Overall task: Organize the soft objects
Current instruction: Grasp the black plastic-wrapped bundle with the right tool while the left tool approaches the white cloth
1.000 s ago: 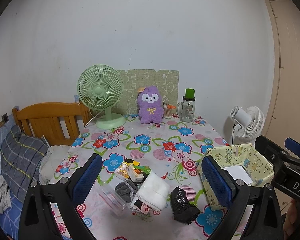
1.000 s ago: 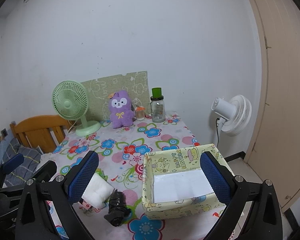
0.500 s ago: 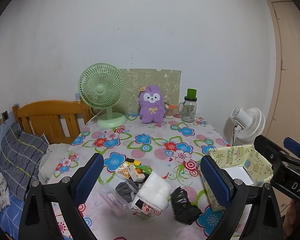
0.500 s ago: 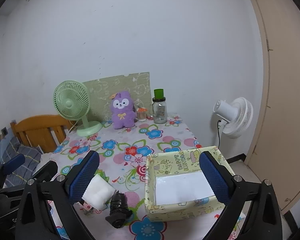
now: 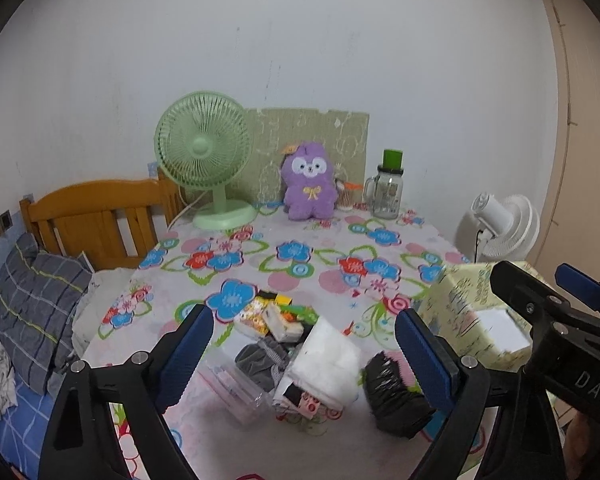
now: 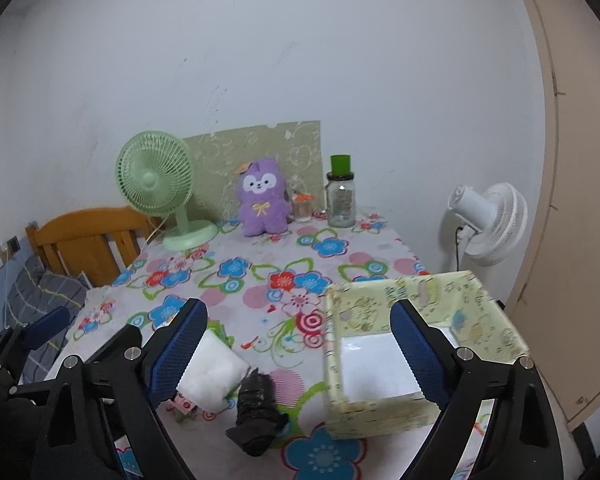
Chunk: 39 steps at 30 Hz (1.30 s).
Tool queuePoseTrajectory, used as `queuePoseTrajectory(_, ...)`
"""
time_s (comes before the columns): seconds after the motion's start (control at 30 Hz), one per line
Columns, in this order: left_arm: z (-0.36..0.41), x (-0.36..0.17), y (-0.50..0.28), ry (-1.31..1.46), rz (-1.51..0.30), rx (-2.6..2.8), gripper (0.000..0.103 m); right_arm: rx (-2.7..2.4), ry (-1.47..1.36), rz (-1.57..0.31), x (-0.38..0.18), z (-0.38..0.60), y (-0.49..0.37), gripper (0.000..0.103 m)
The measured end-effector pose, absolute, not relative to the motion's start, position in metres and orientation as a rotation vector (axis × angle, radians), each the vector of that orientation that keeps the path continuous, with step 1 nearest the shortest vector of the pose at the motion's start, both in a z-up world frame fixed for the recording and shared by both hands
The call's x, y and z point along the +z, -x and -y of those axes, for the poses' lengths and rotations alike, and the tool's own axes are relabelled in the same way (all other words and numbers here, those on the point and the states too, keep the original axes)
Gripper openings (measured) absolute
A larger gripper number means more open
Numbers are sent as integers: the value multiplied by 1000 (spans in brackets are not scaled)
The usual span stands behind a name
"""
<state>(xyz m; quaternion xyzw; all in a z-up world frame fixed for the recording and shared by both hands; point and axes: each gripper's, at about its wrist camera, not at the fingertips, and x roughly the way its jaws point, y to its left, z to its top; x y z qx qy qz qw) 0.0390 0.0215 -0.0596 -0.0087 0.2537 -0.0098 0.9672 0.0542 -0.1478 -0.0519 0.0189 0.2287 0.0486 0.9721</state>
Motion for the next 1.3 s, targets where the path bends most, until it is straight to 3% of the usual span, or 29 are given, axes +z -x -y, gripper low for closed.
queuePoseTrajectory(0.63,-44,-135,-67,11,-685,-37,93,142,-22,-576,-118,100,-78,89)
queuePoseTrajectory(1.07,-43,-167,-75,12,-744,-60,91,101,-15,-731,-165,96,-94,79)
queuePoseTrajectory(1.3,-36,-177,-75,-42,-756,-64,91,101,-14,-806,-183,96,-100,67)
